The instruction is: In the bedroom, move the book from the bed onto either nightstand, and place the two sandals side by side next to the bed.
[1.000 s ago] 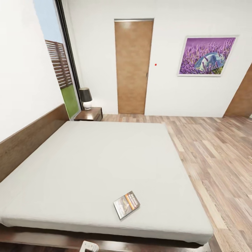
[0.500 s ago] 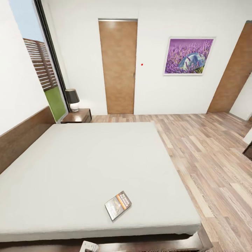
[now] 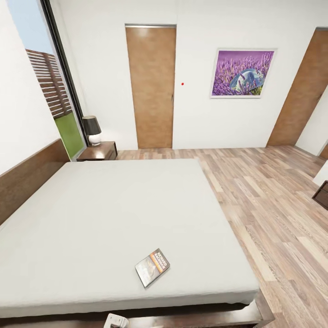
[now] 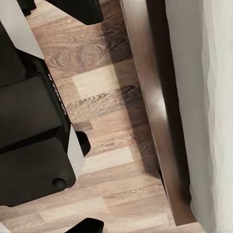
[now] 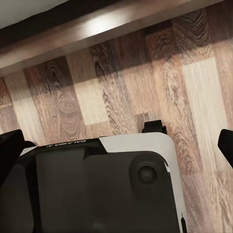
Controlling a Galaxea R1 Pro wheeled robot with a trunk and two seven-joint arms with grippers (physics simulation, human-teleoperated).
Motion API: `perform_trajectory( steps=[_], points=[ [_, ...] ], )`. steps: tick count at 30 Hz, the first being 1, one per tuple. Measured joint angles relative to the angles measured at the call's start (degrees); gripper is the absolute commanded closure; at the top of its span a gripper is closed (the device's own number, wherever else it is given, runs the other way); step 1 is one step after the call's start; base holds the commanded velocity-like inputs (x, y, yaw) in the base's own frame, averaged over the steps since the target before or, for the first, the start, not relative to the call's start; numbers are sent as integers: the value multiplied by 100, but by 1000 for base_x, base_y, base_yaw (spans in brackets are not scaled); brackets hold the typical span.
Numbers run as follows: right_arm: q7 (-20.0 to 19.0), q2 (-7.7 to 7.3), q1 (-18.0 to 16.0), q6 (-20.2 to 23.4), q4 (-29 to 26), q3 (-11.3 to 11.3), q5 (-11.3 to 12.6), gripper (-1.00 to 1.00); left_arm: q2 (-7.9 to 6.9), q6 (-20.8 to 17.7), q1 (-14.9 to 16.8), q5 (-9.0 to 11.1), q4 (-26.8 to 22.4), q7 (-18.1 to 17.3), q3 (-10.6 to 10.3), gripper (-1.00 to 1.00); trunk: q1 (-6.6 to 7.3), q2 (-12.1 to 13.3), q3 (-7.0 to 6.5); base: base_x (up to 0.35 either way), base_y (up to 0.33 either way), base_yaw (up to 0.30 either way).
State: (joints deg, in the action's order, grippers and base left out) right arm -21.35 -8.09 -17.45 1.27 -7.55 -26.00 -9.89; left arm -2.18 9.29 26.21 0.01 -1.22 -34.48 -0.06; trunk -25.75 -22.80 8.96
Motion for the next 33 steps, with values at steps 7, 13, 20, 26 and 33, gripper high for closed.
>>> perform_trajectory(
  steps=[7,13,20,26,33],
  points=[
    [0,0,0,0,-2,-2,0,-100,-9,-2,1,7,-7,-22,14,-100,0,0,0,0,0,0],
    [-6,0,0,0,-4,-3,0,-100,-45,-6,1,25,-27,-108,49,-100,0,0,0,0,0,0],
    [-9,0,0,0,-3,-4,5,-100,-138,-831,120,238,-594,-1422,97,-100,0,0,-1,0,0,0],
    [-24,0,0,0,-4,-2,9,-100,-107,-3303,242,299,-3353,-1866,97,-100,0,-1,-2,0,0,0],
    [-33,0,0,0,-3,-5,1,-100,87,-5251,643,319,-5851,-1294,471,-100,0,-1,-2,0,0,0]
  ],
)
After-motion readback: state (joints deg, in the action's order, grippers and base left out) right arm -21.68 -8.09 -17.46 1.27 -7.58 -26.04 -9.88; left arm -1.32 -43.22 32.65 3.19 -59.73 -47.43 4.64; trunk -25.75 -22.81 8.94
